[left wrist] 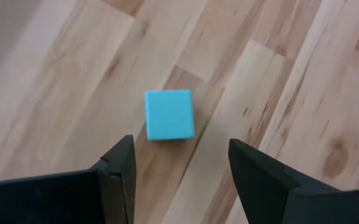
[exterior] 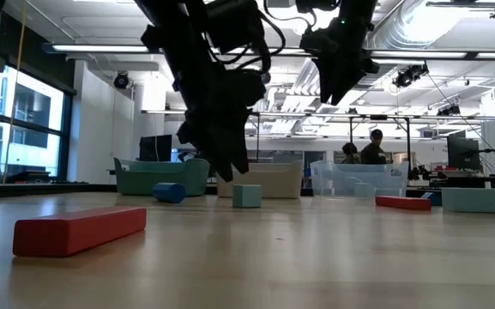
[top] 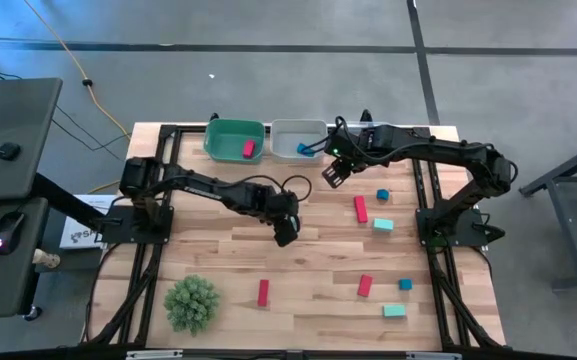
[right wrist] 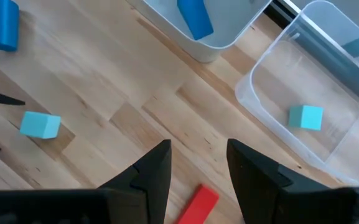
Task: Sort & place blocks by color
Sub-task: Put the light blue block into the transparent bin
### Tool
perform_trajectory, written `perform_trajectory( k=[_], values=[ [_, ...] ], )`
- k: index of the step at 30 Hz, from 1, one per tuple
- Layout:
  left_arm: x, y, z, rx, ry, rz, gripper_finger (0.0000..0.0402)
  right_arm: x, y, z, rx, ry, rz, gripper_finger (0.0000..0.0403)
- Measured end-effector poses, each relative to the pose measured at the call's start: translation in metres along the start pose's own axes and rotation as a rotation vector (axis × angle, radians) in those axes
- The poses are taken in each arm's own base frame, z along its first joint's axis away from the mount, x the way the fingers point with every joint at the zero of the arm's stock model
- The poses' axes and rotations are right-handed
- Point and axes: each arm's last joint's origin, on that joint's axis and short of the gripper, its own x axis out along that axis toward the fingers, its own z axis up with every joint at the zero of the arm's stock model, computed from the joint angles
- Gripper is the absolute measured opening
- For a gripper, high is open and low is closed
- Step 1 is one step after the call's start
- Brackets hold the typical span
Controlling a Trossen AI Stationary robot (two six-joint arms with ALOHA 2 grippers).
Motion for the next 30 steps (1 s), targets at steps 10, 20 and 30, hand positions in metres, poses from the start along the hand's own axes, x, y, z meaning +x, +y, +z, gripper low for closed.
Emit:
perform_trajectory(
  k=[10, 20, 30],
  values=[
    [0.006, 0.003, 0.001, -0.015, -0.022, 0.049, 0.0177, 0.0, 0.0, 0.0, -0.028, 0.001, 0.0, 0.0145],
    [0.026, 0.001, -0.003, -0.011, -0.002, 0.057, 0.0177, 0.0, 0.0, 0.0, -0.029, 0.002, 0.001, 0.0145],
    [0.039, 0.002, -0.005, -0.006, -0.001, 0.084, 0.0177, 0.0, 0.0, 0.0, -0.028, 0.0, 0.002, 0.0145]
  ],
)
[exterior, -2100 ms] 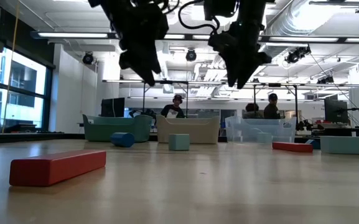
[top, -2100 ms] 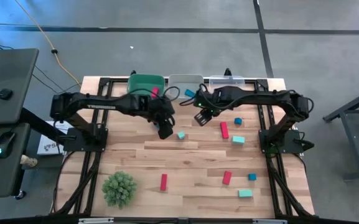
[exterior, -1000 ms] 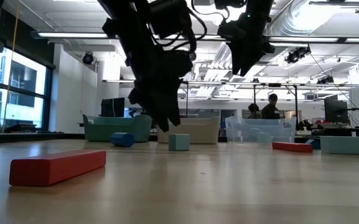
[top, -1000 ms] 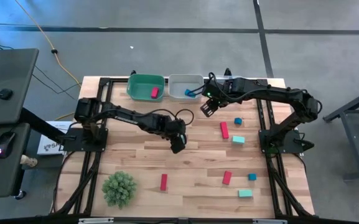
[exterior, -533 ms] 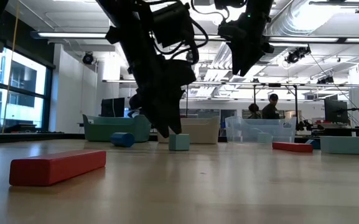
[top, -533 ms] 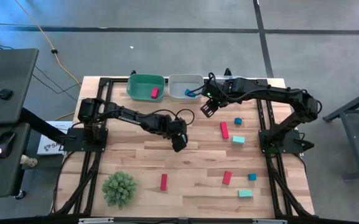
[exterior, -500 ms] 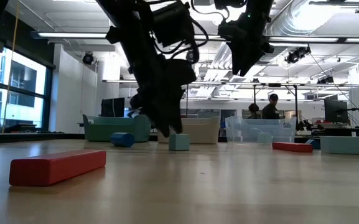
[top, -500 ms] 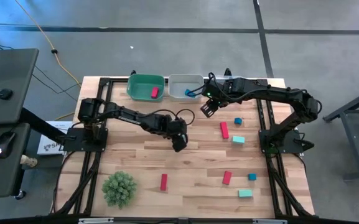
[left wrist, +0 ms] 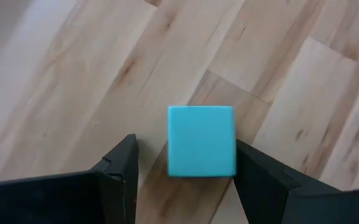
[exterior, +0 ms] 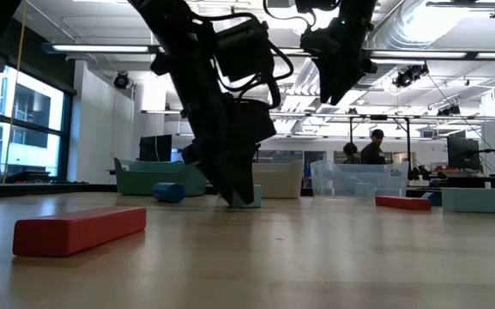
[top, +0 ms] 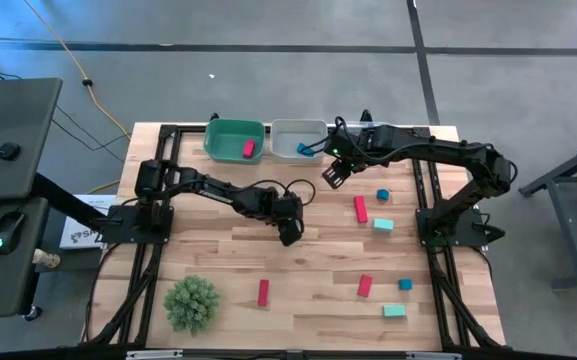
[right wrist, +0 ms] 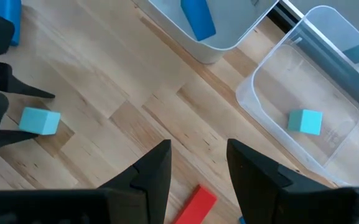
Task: Sort & place blocks by color
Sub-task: Put the light blue block into the transparent bin
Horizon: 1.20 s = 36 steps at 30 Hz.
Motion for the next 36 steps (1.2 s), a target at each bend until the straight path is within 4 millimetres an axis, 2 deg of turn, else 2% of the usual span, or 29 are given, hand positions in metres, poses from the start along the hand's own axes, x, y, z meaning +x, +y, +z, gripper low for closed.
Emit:
perform_trajectory(
  k=[6, 16, 21, 36],
  values=[
    [0.0006, 0.0004, 0.0, 0.023, 0.001, 0.002, 0.016, 0.0, 0.0, 0.0, 0.0, 0.0, 0.0, 0.0145],
    [0.0012, 0.0002, 0.0005, 0.138, -0.008, 0.0, 0.0054, 0.0, 0.0, 0.0001, 0.004, -0.001, 0.0, 0.0145],
    [0.0012, -0.0006, 0.001, 0.174, -0.012, -0.008, 0.0017, 0.0, 0.0001, 0.0001, 0.008, -0.001, 0.001, 0.0145],
    [-0.0038, -0.0013, 0.0013, 0.213, 0.006, -0.072, 0.0008, 0.0, 0.0003, 0.0, 0.008, 0.003, 0.007, 0.0145]
  ],
)
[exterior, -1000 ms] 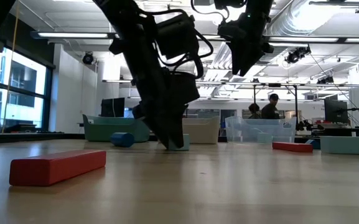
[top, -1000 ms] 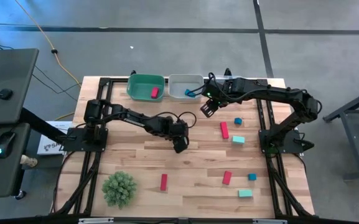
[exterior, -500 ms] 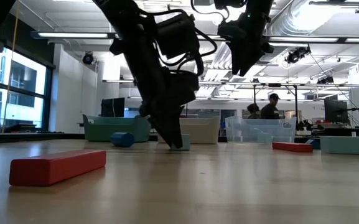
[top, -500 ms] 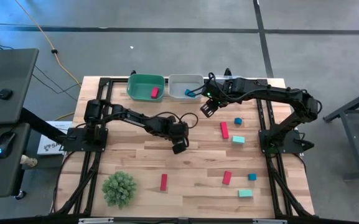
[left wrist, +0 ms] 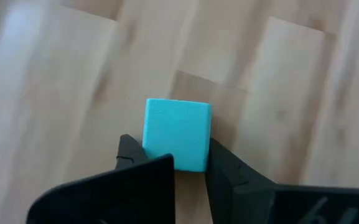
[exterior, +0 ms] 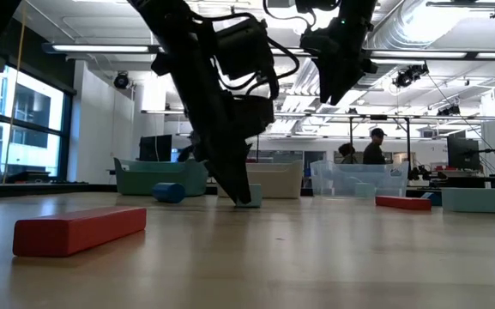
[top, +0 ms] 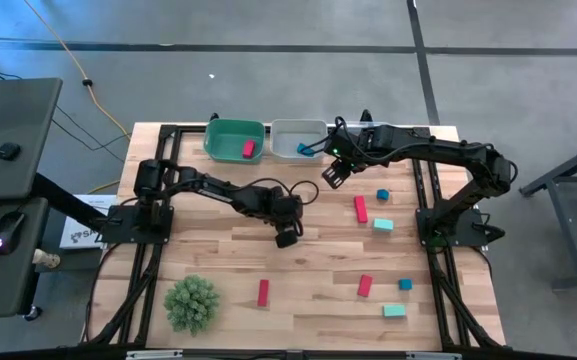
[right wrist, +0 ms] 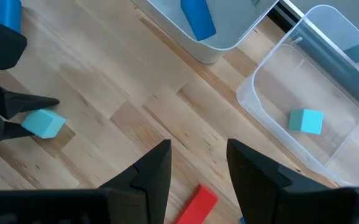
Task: Sort & place blocks by color
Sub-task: Put the light blue block into the transparent bin
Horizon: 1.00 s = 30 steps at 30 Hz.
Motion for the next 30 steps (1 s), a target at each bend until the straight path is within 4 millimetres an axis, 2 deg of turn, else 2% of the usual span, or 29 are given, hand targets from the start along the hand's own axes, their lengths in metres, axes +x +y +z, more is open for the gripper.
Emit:
perform_trajectory(
  k=[12, 18, 30],
  values=[
    [-0.02, -0.002, 0.01, 0.065, -0.068, -0.11, 0.0008, 0.0, 0.005, -0.001, -0.03, 0.067, 0.156, 0.0145],
    [-0.048, 0.011, 0.021, 0.104, -0.152, -0.107, 0.0008, -0.002, 0.009, 0.002, -0.011, 0.052, 0.253, 0.0145],
    [-0.119, 0.054, 0.035, 0.118, -0.329, -0.099, 0.0008, -0.011, 0.019, 0.017, 0.013, -0.084, 0.446, 0.0145]
  ],
)
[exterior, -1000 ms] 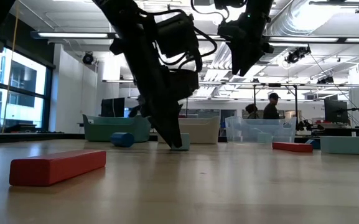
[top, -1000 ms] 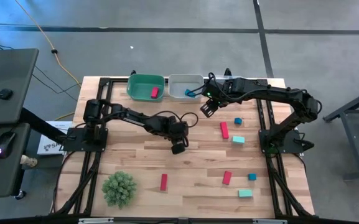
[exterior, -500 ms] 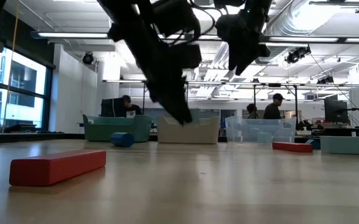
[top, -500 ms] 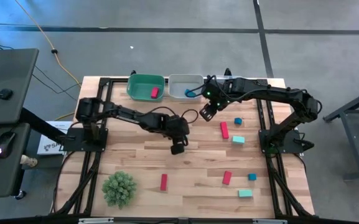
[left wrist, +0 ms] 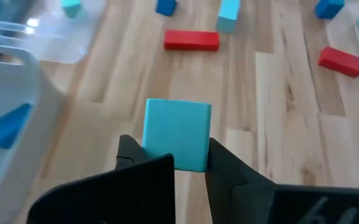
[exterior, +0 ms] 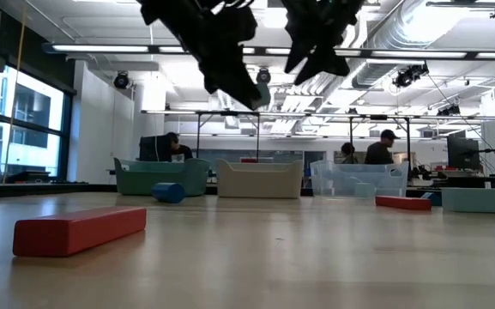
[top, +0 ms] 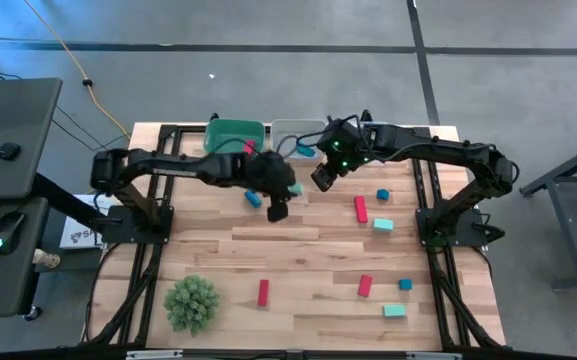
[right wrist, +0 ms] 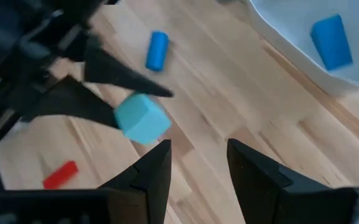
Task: Sort & place blocks by color
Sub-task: Put the light blue block into the transparent bin
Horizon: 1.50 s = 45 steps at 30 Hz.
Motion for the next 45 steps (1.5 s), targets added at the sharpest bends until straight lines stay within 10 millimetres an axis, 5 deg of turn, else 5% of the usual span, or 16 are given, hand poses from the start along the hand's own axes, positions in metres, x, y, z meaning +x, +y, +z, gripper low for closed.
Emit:
perform_trajectory(
  k=[13, 25, 32, 45],
  values=[
    [-0.05, 0.034, -0.001, 0.039, 0.004, 0.068, 0.0008, -0.004, 0.013, 0.024, -0.129, -0.252, 0.13, 0.0148],
    [-0.075, 0.045, 0.003, -0.044, -0.079, -0.003, 0.0008, -0.01, 0.021, 0.037, -0.482, -0.437, 0.141, 0.0222],
    [-0.079, 0.045, 0.009, -0.045, -0.144, 0.005, 0.0008, -0.01, 0.023, 0.035, -0.658, -0.422, 0.19, 0.0225],
    [-0.078, 0.029, 0.018, 0.049, -0.214, 0.048, 0.0008, -0.009, 0.022, 0.033, -0.656, -0.398, 0.187, 0.0225]
  ],
)
